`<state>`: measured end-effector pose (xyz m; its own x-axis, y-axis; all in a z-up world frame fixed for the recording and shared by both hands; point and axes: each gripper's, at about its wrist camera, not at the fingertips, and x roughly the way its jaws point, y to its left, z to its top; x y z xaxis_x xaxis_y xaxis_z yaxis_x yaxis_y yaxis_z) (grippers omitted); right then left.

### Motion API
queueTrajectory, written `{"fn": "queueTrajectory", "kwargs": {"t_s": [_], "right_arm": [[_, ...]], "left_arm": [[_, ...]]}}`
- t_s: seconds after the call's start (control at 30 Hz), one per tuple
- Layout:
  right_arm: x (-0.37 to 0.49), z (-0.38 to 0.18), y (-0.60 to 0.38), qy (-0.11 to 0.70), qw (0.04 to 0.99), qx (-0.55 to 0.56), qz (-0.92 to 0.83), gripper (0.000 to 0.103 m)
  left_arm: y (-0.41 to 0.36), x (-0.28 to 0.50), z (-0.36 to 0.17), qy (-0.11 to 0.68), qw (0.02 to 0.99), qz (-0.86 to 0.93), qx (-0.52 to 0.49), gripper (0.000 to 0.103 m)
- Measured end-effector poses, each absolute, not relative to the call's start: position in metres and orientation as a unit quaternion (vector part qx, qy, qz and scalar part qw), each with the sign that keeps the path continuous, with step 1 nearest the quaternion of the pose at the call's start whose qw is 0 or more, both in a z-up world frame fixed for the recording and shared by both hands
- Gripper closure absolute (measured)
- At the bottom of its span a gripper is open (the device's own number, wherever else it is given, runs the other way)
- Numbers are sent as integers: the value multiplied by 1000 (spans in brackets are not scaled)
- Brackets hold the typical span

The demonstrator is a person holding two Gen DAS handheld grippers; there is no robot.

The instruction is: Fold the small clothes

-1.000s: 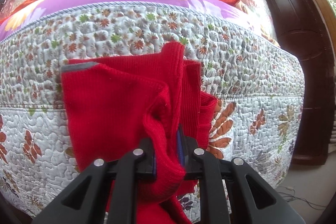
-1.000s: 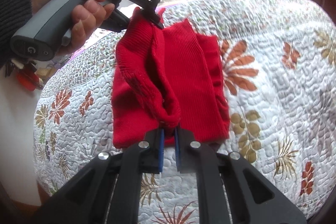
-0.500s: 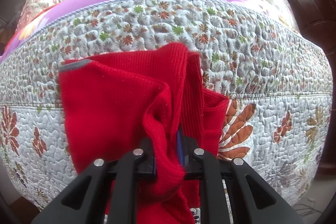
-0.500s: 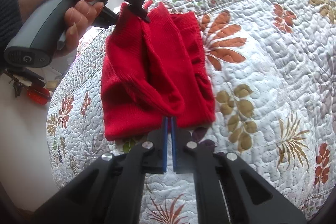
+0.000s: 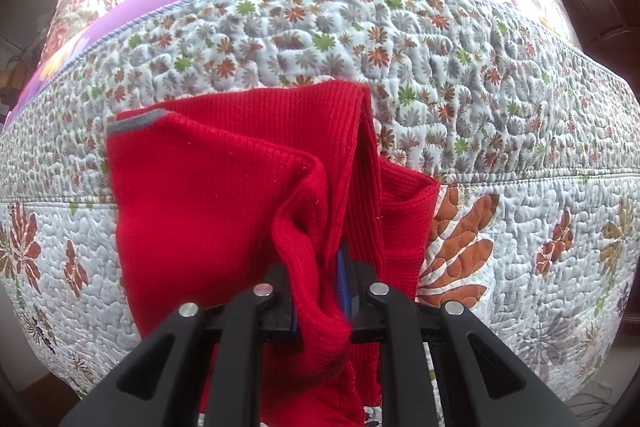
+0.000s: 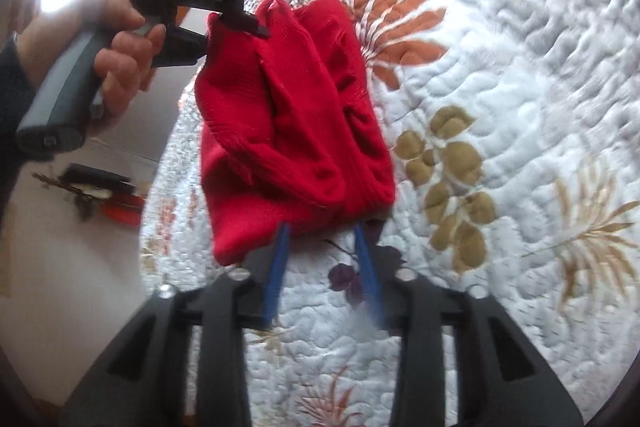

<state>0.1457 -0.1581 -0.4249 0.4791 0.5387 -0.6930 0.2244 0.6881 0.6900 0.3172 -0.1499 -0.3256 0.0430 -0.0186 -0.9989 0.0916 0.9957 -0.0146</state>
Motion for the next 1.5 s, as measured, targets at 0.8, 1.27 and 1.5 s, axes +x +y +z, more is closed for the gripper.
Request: {"fn": "queueTrajectory", "kwargs": {"t_s": [0.8,1.27,1.5], "right_arm": [[150,-434,-167,491,741,441,124,97],[154,-453,-196,515,729,431,134,86],[182,-420,-239,475,737,457,149,65]], "left_arm": [[-167,316,-330,680,732,4,43,89],[-185,309,-283,581,813,-33,-17,37],[-134,277,-242,540,832,-125,-11,30]]}}
